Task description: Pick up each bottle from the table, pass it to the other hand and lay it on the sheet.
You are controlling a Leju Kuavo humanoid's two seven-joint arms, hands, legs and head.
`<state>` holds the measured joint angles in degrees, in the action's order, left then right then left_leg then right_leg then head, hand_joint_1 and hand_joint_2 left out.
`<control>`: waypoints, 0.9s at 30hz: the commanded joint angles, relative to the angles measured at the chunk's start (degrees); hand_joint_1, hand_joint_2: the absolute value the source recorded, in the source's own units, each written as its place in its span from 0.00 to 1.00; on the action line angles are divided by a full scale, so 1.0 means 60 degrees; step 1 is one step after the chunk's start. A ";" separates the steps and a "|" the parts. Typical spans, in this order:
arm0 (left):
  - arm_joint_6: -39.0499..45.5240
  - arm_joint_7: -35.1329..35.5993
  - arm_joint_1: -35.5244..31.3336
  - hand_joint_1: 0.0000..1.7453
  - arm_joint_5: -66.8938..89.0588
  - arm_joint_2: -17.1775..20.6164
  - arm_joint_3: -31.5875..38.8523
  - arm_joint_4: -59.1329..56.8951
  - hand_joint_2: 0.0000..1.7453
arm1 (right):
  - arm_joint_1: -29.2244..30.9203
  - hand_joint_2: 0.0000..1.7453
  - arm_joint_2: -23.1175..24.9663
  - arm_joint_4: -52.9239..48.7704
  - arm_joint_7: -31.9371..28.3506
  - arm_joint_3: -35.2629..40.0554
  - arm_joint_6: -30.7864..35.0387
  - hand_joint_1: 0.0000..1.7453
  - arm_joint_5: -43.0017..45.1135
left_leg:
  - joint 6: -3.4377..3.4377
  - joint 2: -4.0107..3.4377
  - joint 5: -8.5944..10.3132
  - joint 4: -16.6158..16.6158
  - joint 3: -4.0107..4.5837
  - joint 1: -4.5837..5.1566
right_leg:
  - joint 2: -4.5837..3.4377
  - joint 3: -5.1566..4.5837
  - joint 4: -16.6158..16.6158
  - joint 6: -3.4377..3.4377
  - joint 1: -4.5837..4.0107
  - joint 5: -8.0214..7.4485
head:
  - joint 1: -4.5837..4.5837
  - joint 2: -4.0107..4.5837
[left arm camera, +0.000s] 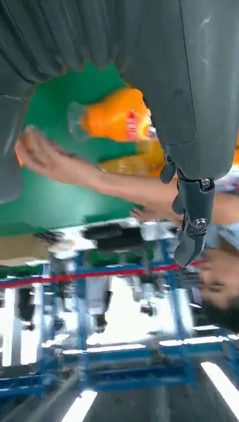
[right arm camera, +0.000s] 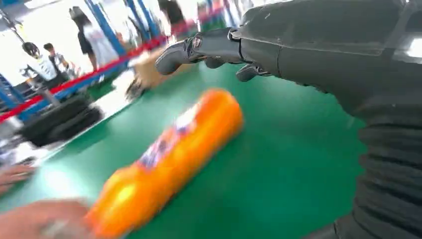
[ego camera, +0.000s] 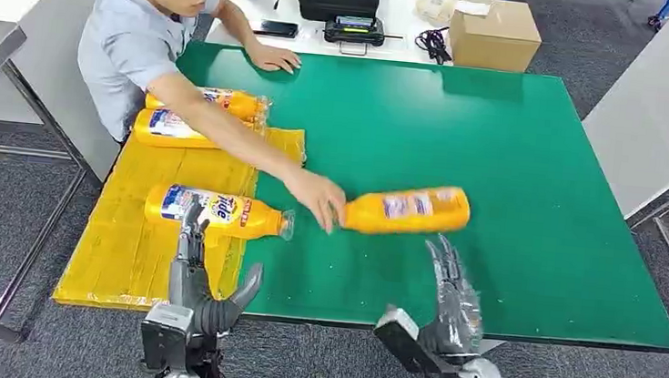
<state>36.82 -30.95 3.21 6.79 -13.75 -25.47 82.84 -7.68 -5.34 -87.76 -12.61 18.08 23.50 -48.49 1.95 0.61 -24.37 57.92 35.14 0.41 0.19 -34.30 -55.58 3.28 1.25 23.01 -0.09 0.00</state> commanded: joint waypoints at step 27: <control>-0.0681 0.0858 -0.0644 0.00 0.1481 0.0766 -0.1124 -0.0656 1.00 | 0.3157 1.00 -0.1988 0.3646 0.1081 0.0126 -0.2031 0.00 -0.1595 | -0.0020 -0.0036 -0.0015 -0.0004 -0.0055 -0.0014 | -0.0030 0.0049 0.0011 -0.0025 -0.0016 0.0002 | 0.0004 0.0000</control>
<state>33.55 -26.29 1.93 15.52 -10.64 -30.34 82.95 3.24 -16.33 -75.86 -5.92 17.25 13.18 -59.01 1.96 0.61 -24.34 57.93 35.12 0.41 0.19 -34.28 -55.59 3.29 1.24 23.00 -0.07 0.00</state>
